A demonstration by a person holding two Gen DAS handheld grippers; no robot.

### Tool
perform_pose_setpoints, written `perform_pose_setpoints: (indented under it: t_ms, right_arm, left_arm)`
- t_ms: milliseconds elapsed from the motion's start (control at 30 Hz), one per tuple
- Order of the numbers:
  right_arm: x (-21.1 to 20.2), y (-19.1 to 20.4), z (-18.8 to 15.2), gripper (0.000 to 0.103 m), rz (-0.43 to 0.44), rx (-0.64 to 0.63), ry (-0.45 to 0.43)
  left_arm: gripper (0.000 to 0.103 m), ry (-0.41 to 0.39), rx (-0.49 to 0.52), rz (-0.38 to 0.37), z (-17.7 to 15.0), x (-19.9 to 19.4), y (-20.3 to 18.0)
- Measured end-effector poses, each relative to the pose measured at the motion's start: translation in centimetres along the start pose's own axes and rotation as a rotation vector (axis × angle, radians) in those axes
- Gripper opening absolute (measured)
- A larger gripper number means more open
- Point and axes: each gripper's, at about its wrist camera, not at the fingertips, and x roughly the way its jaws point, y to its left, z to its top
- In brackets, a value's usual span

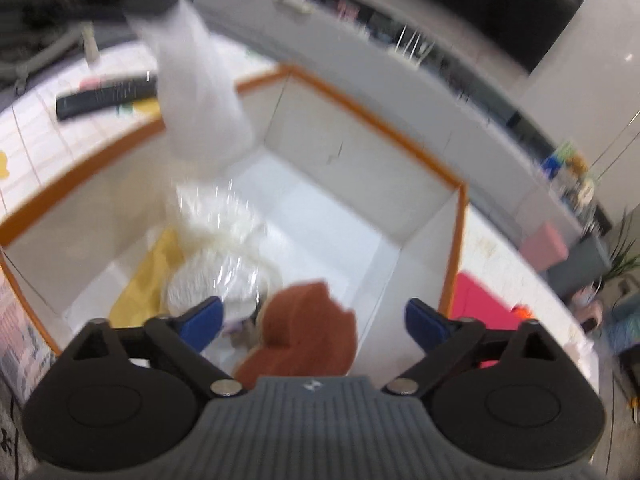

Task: Organize soft objects
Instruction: 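Lower the bear sponge into the orange box and open the right tool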

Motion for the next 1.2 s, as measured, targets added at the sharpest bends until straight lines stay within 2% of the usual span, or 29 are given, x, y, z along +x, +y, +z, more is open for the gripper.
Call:
perform_pose_setpoints:
  t_ms: [100, 233, 367, 433, 567, 633, 700, 867, 1067, 1200]
  right_arm:
    - [-1.6, 0.3, -0.2, 0.098, -0.005, -0.018, -0.090]
    - [-3.3, 1.2, -0.8, 0.099, -0.020, -0.088, -0.138]
    - [-4.8, 2.4, -2.0, 0.099, -0.103, -0.152, -0.183]
    - [-5.7, 2.4, -3.0, 0.099, -0.150, -0.131, -0.229]
    - [-6.3, 0.8, -4.3, 0.099, -0.108, -0.043, -0.240]
    - [-6.1, -0.7, -4.8, 0.099, -0.110, 0.027, -0.228]
    - [-6.1, -2.4, -5.3, 0.099, -0.107, 0.108, -0.234]
    - [-5.3, -5.4, -6.5, 0.099, -0.040, 0.269, -0.214]
    - [-4.8, -6.0, -7.1, 0.099, -0.021, 0.301, -0.218]
    - [-4.8, -6.1, -7.3, 0.099, -0.013, 0.311, -0.218]
  left_arm:
    - [0.002, 0.002, 0.019, -0.012, -0.2, 0.0, -0.5]
    - [0.002, 0.033, 0.022, -0.058, -0.5, 0.5, -0.9]
    - [0.002, 0.081, 0.028, -0.101, -0.8, 1.1, -1.3]
    - [0.002, 0.098, 0.027, -0.111, -1.1, 1.4, -1.4]
    - [0.002, 0.217, -0.054, -0.218, -1.8, 2.9, -0.8]
    - [0.002, 0.251, -0.062, -0.238, -2.2, 3.6, -0.8]
    - [0.002, 0.275, -0.020, -0.224, -2.6, 4.3, -1.4]
    - [0.002, 0.359, 0.135, -0.171, -4.2, 5.4, -3.4]
    - [0.002, 0.375, 0.356, -0.074, -5.7, 4.4, -5.5]
    - [0.002, 0.401, 0.361, -0.118, -5.5, 3.3, -5.9]
